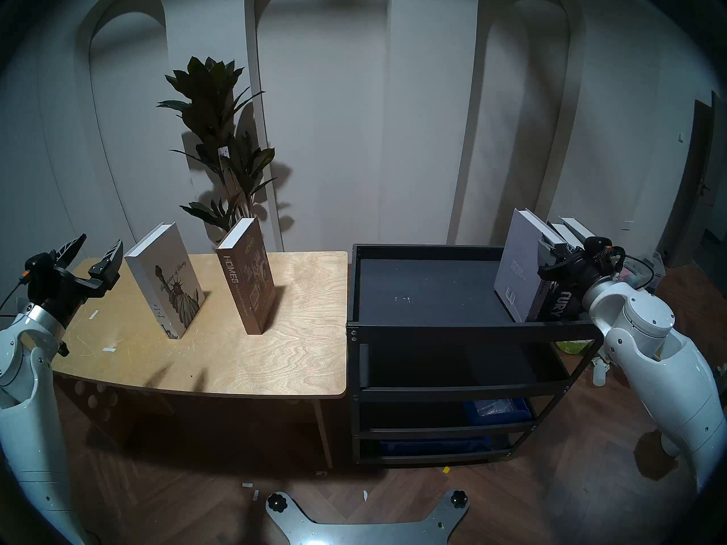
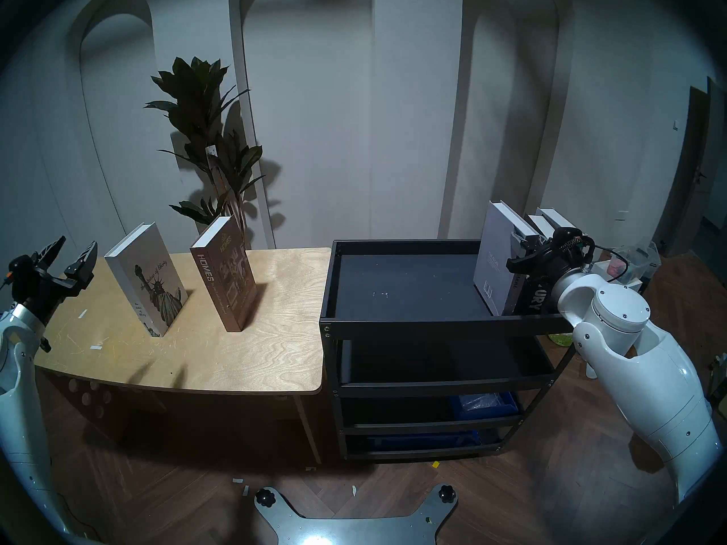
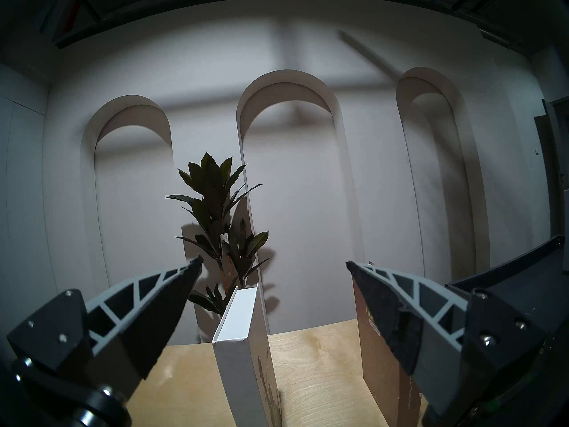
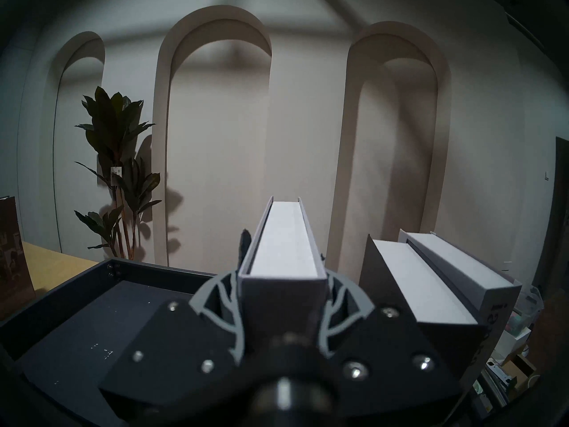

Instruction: Move the books from the display table onto the shelf, standing them upright with spines facing out and tallest at one end

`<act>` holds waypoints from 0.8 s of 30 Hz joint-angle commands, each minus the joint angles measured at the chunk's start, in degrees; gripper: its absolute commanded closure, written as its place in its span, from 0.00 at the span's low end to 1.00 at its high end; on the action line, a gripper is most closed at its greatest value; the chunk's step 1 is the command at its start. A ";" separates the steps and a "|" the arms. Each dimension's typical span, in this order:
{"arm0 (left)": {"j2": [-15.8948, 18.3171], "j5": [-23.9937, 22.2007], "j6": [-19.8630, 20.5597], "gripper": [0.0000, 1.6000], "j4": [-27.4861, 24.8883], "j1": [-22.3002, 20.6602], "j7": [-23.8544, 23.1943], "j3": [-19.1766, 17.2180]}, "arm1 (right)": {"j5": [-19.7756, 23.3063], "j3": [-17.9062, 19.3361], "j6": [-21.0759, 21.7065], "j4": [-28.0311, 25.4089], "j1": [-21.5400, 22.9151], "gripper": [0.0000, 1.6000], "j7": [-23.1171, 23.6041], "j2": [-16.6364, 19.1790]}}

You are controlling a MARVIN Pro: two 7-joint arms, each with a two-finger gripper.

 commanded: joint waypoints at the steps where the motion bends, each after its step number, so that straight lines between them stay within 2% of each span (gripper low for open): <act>1: 0.41 0.11 -0.36 0.00 -0.89 -0.33 -0.02 -0.28 | 0.29 1.59 -2.11 -0.80 -1.98 1.00 0.07 -1.23; 14: 0.41 0.10 -0.36 0.00 -0.89 -0.33 -0.02 -0.28 | 0.16 2.92 -3.38 0.92 -3.12 1.00 0.80 -1.48; 24: 0.42 0.10 -0.35 0.00 -0.88 -0.34 -0.03 -0.28 | -0.10 1.70 -2.64 1.55 0.70 1.00 1.54 -0.78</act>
